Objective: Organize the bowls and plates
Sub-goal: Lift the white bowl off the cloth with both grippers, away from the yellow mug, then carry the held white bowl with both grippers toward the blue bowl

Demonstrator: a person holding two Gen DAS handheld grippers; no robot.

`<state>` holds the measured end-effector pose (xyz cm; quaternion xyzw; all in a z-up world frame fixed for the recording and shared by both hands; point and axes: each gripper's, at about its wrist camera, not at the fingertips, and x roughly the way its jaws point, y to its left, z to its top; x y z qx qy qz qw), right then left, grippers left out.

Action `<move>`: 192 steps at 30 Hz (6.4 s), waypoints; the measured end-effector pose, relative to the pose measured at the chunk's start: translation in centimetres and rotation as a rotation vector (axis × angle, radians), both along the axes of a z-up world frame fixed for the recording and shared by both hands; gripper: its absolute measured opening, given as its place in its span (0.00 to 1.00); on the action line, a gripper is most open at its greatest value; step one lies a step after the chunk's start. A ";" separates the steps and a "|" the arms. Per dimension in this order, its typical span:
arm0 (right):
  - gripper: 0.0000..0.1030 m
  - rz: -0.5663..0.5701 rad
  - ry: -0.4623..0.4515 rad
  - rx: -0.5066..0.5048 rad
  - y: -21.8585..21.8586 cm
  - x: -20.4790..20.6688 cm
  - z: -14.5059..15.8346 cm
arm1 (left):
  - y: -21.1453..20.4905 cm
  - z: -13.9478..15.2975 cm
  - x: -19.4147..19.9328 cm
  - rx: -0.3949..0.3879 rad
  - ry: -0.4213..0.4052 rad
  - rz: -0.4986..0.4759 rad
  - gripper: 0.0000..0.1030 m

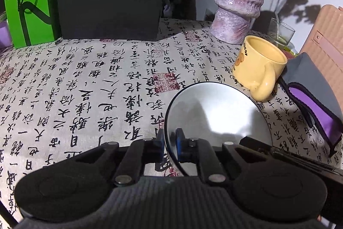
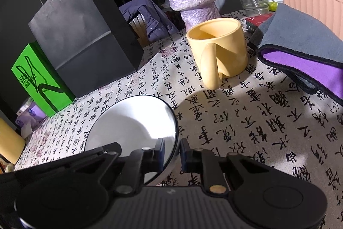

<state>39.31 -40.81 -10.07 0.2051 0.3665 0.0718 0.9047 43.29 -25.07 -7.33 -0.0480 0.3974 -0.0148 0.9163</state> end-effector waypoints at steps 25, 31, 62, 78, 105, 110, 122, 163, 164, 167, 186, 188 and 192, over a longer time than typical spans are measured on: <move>0.12 0.005 -0.036 -0.013 0.1 -0.4 0.4 | -0.3 0.8 -0.8 0.027 -0.026 0.008 0.11; 0.12 0.013 -0.043 -0.011 0.2 -0.6 0.6 | -0.3 1.3 -1.2 0.037 -0.025 0.018 0.11; 0.11 0.088 -0.107 -0.065 4.4 -3.7 4.9 | 3.4 5.2 -5.9 0.020 -0.086 0.077 0.11; 0.11 0.114 -0.134 -0.071 6.5 -6.8 7.1 | 5.6 7.0 -9.9 0.001 -0.125 0.110 0.11; 0.11 0.158 -0.188 -0.105 11.7 -11.9 9.8 | 10.9 9.1 -16.1 -0.042 -0.188 0.161 0.11; 0.11 0.166 -0.207 -0.119 12.8 -12.9 10.3 | 11.7 9.5 -17.3 -0.042 -0.198 0.171 0.11; 0.11 0.201 -0.233 -0.122 15.2 -15.2 11.5 | 14.6 10.6 -20.2 -0.067 -0.228 0.212 0.11; 0.11 0.320 -0.255 -0.105 23.9 -20.3 12.2 | 23.1 11.6 -27.5 -0.080 -0.258 0.332 0.11; 0.11 0.323 -0.256 -0.104 24.1 -20.3 12.2 | 23.3 11.6 -27.5 -0.081 -0.258 0.335 0.11; 0.11 0.331 -0.258 -0.098 24.6 -20.4 12.2 | 23.8 11.6 -27.9 -0.078 -0.261 0.344 0.11; 0.11 0.393 -0.249 -0.084 28.8 -20.7 11.5 | 28.0 10.9 -29.6 -0.078 -0.264 0.399 0.11; 0.11 0.399 -0.249 -0.084 29.1 -20.8 11.4 | 28.5 10.8 -29.8 -0.083 -0.264 0.405 0.11; 0.11 0.412 -0.250 -0.084 29.8 -20.9 11.3 | 29.3 10.6 -30.2 -0.090 -0.263 0.418 0.11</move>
